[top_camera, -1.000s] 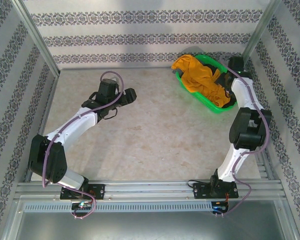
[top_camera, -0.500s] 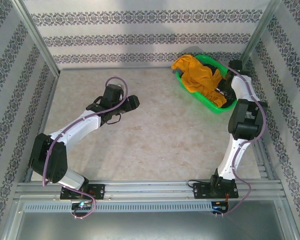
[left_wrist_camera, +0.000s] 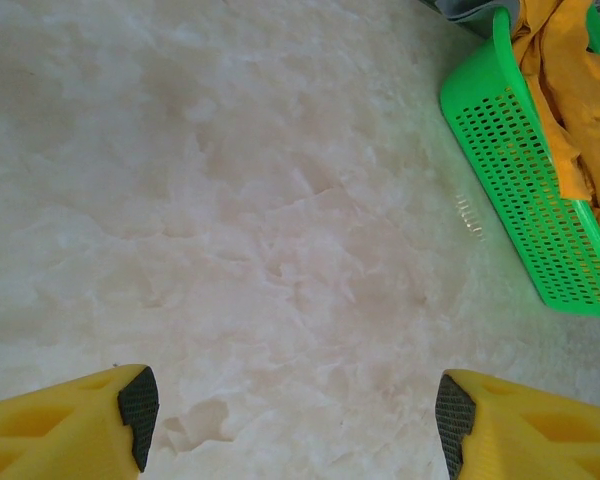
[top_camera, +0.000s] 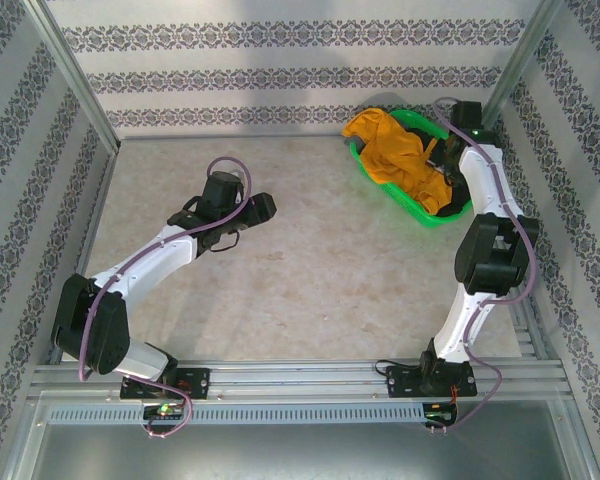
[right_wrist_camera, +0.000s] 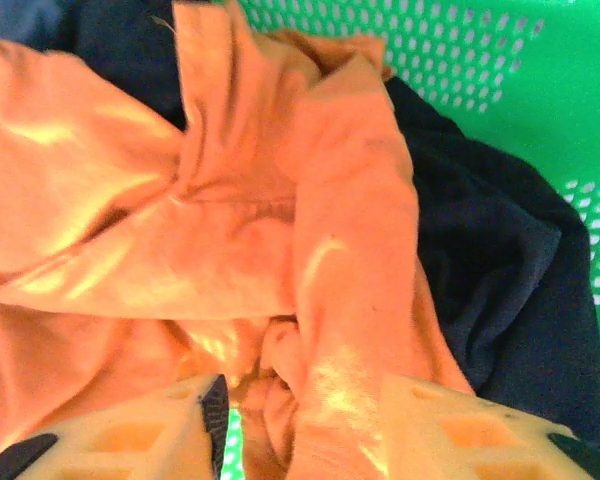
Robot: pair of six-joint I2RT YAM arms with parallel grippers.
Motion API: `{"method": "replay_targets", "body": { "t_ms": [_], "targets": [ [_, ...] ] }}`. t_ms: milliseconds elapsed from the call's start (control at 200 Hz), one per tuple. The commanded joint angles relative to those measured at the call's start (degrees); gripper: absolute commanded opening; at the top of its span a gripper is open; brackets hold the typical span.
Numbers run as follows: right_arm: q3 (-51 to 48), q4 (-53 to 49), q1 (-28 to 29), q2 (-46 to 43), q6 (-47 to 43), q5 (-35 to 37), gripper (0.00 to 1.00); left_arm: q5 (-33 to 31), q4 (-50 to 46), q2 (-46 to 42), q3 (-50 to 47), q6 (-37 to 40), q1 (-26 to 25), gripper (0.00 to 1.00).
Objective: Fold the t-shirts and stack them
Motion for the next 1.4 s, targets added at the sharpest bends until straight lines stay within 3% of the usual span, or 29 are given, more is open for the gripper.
{"method": "replay_targets", "body": {
  "t_ms": [0,270,415,530,724,969,1079,1399],
  "targets": [
    [1.4,-5.2,-0.5,0.1,2.2,0.9,0.49,1.1,0.1,-1.0,-0.6,-0.4,-0.5,0.74],
    [-4.6,-3.9,-2.1,-0.8,1.5,0.7,0.66,1.7,0.2,-1.6,-0.8,-0.4,-0.5,0.74],
    [-1.4,-9.3,-2.3,3.5,0.3,-1.6,0.66,1.9,0.5,-2.1,-1.8,-0.8,-0.5,0.74],
    [-4.3,-8.9,-2.0,3.2,1.8,-0.5,0.65,1.9,0.8,-2.3,-2.5,-1.2,-0.5,0.74],
    [-4.2,-6.7,-1.6,3.1,3.3,-1.7,0.49,1.8,1.0,-2.4,-2.7,-1.3,-0.5,0.74],
    [-1.7,-7.7,0.3,0.9,5.4,-0.9,0.12,1.7,1.5,-2.2,-2.9,-1.6,-0.5,0.74],
    [-2.2,-6.1,0.7,-2.0,6.9,-1.2,0.00,1.7,1.6,-2.2,-3.0,-1.7,-0.5,0.74],
    [2.0,-1.2,2.1,-7.6,10.0,-4.0,0.00,2.0,0.8,-2.2,-2.3,-1.4,-0.5,0.73]
  ]
}}
